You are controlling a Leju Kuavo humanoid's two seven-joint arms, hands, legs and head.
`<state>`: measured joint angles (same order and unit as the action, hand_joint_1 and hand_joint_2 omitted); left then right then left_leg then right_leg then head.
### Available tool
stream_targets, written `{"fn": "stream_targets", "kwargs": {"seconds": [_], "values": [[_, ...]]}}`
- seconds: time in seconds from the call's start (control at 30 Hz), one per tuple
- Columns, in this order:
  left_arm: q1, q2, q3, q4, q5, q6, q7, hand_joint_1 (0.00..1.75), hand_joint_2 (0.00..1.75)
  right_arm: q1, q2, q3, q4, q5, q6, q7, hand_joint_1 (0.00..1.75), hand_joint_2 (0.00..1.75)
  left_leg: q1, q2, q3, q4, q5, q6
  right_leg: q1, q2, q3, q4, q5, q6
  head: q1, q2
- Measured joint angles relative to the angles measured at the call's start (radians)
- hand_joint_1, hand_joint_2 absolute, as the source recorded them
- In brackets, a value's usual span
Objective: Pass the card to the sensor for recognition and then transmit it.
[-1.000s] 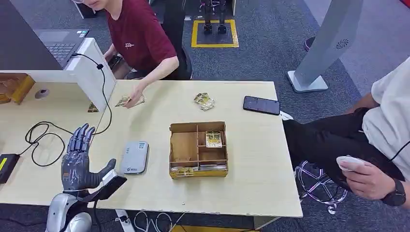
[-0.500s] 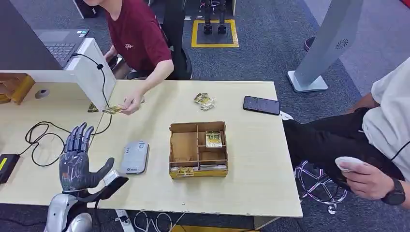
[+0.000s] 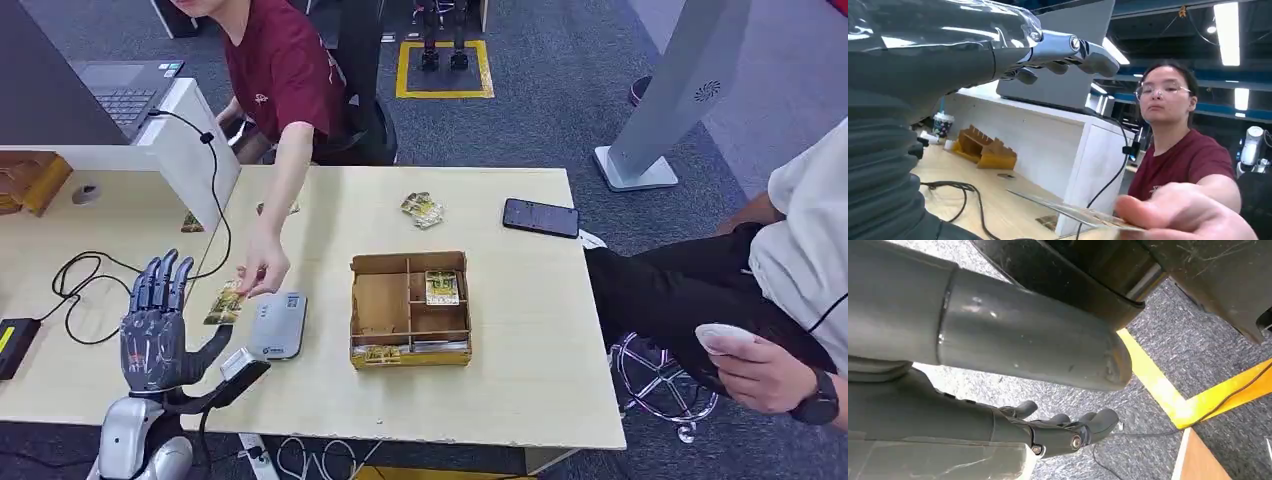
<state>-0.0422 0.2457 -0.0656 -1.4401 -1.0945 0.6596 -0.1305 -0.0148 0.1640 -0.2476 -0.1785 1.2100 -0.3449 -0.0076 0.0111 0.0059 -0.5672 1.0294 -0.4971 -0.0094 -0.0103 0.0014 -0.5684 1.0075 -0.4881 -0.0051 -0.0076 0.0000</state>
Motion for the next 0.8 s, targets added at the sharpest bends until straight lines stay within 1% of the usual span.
{"fn": "stream_targets", "kwargs": {"seconds": [0.1,0.13,0.17,0.2,0.4,0.63,0.8], "values": [[-0.003,0.002,-0.001,0.004,0.004,0.000,0.001,0.00,1.75,0.000,0.000,0.000,0.000,0.000,-0.001,0.000,0.00,0.00,0.000,0.000,0.000,0.000,0.000,0.000,0.000,0.000,0.000,0.000,0.000,0.000,0.000,0.000],[-0.004,0.002,-0.001,0.006,0.009,-0.001,0.002,0.33,1.75,0.000,0.000,0.000,0.000,0.000,-0.001,0.000,0.00,0.00,0.000,0.000,0.000,0.000,0.000,0.000,0.000,0.000,0.000,0.000,0.000,0.000,0.000,0.000],[-0.005,0.002,-0.001,0.008,0.012,-0.001,0.002,1.68,1.75,0.000,0.000,0.000,0.000,0.000,-0.001,0.000,0.00,0.00,0.000,0.000,0.000,0.000,0.000,0.000,0.000,0.000,0.000,0.000,0.000,0.000,0.000,0.000],[-0.006,0.002,-0.002,0.009,0.018,-0.003,0.002,1.75,1.75,0.000,0.000,0.000,0.000,0.000,-0.001,0.000,0.00,0.00,0.000,0.000,0.000,0.000,0.000,0.000,0.000,0.000,0.000,0.000,0.000,0.000,0.000,0.000],[-0.009,0.007,-0.007,0.010,0.060,-0.010,-0.013,1.75,1.75,0.000,0.000,0.000,0.000,0.000,-0.002,0.000,0.00,0.00,0.000,0.000,0.000,0.000,0.000,0.000,0.000,0.000,0.000,0.000,0.000,0.000,0.000,0.000],[-0.010,0.011,-0.010,0.010,0.061,-0.011,-0.018,1.75,1.75,0.000,0.000,0.000,0.000,0.000,-0.001,0.000,0.00,0.00,0.000,0.000,0.000,0.000,0.000,0.000,0.000,0.000,0.000,0.000,0.000,0.000,0.000,0.000],[-0.012,0.013,-0.011,0.011,0.087,-0.019,-0.030,1.75,1.75,0.000,0.000,0.000,0.000,0.000,-0.001,0.000,0.00,0.00,0.000,0.000,0.000,0.000,0.000,0.000,0.000,0.000,0.000,0.000,0.000,0.000,0.000,0.000]]}}
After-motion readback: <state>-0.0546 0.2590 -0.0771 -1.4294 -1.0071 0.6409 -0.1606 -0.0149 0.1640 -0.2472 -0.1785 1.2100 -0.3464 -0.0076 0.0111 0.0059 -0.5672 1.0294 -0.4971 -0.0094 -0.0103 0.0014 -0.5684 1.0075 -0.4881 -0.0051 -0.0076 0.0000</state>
